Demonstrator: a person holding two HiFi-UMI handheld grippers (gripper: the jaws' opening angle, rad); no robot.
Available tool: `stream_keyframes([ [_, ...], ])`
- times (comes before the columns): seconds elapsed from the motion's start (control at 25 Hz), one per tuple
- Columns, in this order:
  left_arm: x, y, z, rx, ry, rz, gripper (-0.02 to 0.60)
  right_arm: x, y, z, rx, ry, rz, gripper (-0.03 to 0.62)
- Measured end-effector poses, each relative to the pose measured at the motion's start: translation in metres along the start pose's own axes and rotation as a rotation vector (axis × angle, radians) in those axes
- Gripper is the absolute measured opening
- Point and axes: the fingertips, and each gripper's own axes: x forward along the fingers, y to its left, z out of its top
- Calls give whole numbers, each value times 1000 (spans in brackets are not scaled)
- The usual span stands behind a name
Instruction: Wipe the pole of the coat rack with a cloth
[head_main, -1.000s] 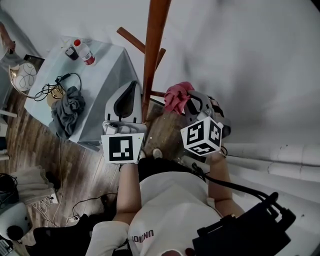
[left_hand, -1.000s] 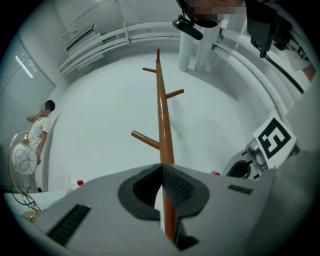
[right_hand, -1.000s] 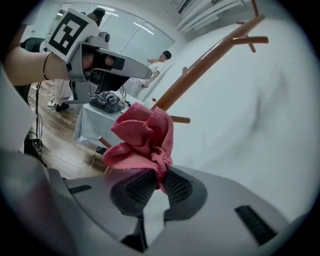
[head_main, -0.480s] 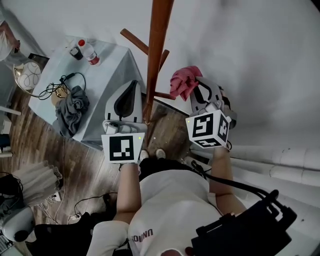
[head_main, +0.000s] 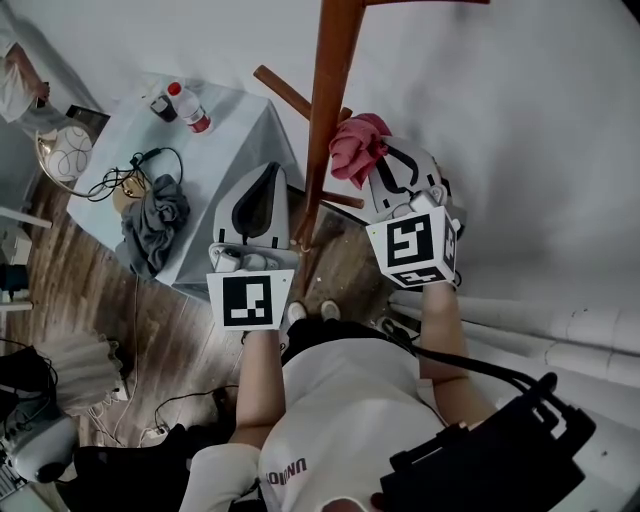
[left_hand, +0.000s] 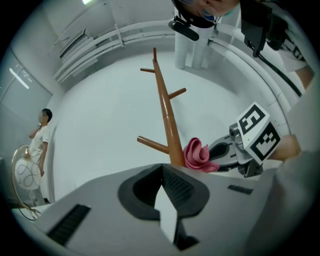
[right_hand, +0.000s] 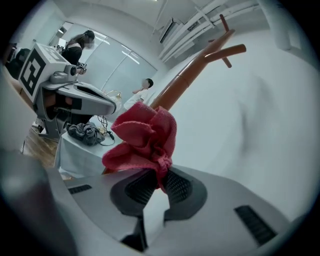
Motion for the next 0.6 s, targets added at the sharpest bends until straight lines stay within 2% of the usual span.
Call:
stream_keyframes([
  [0.28, 9, 10, -10, 4, 17, 11, 13, 22, 6, -11, 8, 21, 30, 48],
  [0.6, 11, 15, -11, -3, 20, 13, 12, 30, 0, -18, 4, 56, 15, 48],
])
